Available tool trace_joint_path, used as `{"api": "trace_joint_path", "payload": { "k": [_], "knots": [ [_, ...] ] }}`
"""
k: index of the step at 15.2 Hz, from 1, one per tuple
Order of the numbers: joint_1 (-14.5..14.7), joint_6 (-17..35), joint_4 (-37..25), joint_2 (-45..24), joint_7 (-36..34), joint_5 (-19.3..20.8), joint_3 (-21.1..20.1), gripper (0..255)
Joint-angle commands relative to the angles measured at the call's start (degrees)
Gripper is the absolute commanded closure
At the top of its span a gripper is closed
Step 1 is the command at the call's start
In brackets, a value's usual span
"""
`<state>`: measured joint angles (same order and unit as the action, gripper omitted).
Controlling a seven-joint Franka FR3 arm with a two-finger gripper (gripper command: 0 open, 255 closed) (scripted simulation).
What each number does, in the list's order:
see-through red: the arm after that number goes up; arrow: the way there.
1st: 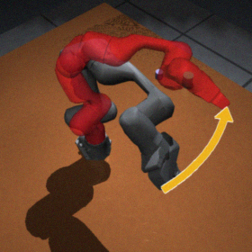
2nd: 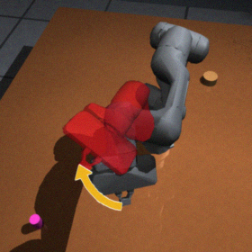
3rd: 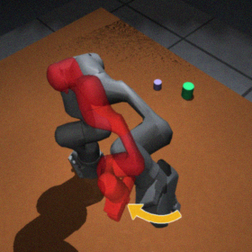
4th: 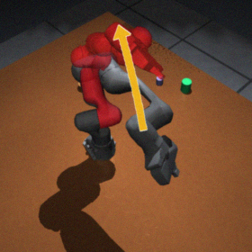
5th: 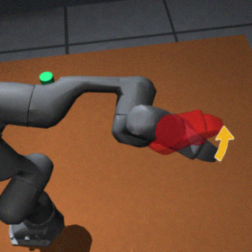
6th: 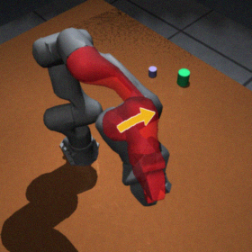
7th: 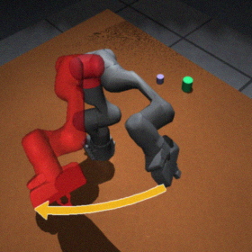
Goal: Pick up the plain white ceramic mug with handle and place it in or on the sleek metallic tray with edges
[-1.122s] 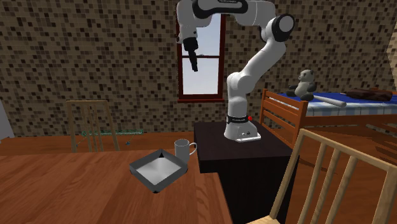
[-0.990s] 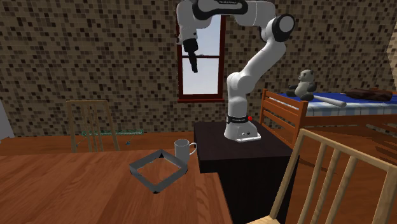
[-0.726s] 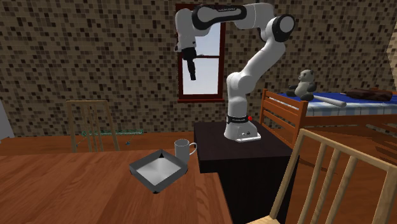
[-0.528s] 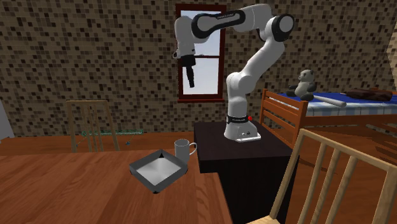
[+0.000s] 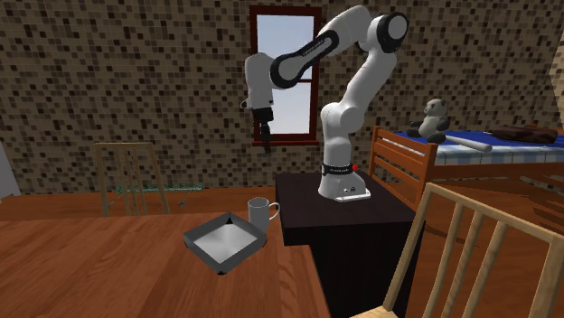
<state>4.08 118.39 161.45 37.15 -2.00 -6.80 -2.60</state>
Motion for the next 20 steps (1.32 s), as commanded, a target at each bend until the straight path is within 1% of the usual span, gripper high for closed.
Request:
{"api": "trace_joint_path", "payload": {
  "k": [1, 4, 8, 10, 12, 13, 20],
  "knots": [
    [0.8, 6.2, 1.7, -3.8, 0.2, -0.3, -1.0, 0],
    [1.7, 15.3, 3.1, -10.7, 0.5, -0.5, -2.4, 0],
    [2.3, 27.7, 3.4, -21.7, 0.2, 0.2, -4.4, 0],
    [2.2, 33.7, 2.8, -27.9, -0.6, 1.6, -5.4, 0],
    [1.8, 39.5, 1.7, -34.2, -2.3, 4.3, -6.2, 0],
    [1.7, 41.2, 1.3, -36.2, -3.2, 5.7, -6.4, 0],
    [1.9, 48.6, 0.6, -44.5, -6.4, 10.2, -5.0, 0]
  ]
}}
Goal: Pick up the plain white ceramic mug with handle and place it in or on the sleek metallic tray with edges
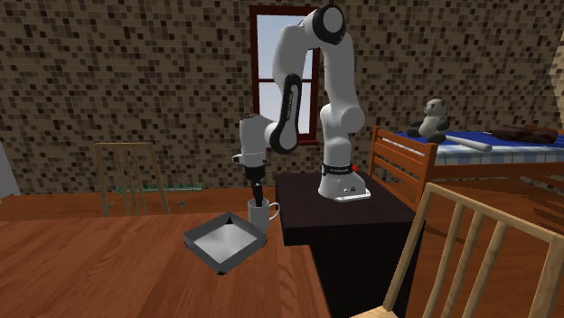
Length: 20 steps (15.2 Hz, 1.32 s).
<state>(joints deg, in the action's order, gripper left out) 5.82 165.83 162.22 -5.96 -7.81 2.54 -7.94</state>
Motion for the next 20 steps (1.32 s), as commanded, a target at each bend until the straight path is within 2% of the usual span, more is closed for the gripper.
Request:
{"api": "trace_joint_path", "payload": {
  "k": [1, 8, 9, 18, 20],
  "knots": [
    [0.3, 1.8, -0.3, -2.1, -0.9, 1.3, 0.6, 0],
    [0.3, 1.8, -0.3, -2.0, -0.9, 1.2, 0.6, 0],
    [0.3, 1.8, -0.3, -2.0, -0.9, 1.2, 0.6, 255],
    [0.3, 1.8, -0.3, -2.1, -0.9, 1.3, 0.6, 255],
    [-0.2, -0.2, 0.1, 0.4, 0.2, -0.2, -0.3, 255]
  ]
}}
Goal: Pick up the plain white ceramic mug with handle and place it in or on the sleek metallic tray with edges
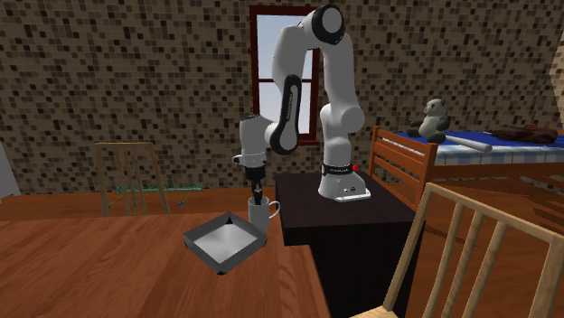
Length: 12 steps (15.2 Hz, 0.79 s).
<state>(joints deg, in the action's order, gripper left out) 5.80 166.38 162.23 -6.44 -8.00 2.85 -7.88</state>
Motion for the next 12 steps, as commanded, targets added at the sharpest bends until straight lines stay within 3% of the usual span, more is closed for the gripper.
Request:
{"api": "trace_joint_path", "payload": {
  "k": [1, 12],
  "knots": [
    [-0.3, -1.8, 0.3, 2.1, 0.9, -1.3, -0.7, 255],
    [0.3, -13.8, 0.9, 14.8, 4.4, -6.3, -1.3, 255]
  ]
}}
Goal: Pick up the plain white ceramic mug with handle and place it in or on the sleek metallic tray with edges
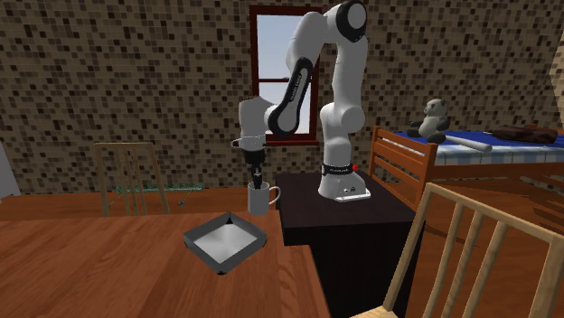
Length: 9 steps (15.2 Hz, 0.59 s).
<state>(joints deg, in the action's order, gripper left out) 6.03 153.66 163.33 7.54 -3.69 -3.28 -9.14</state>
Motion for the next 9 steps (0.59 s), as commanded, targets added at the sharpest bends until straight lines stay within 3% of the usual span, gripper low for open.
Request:
{"api": "trace_joint_path", "payload": {
  "k": [1, 9],
  "knots": [
    [0.2, -2.2, -0.3, 1.9, 0.2, -0.4, 0.0, 255],
    [0.7, -11.1, -1.3, 9.7, 0.9, -1.4, 0.5, 255]
  ]
}}
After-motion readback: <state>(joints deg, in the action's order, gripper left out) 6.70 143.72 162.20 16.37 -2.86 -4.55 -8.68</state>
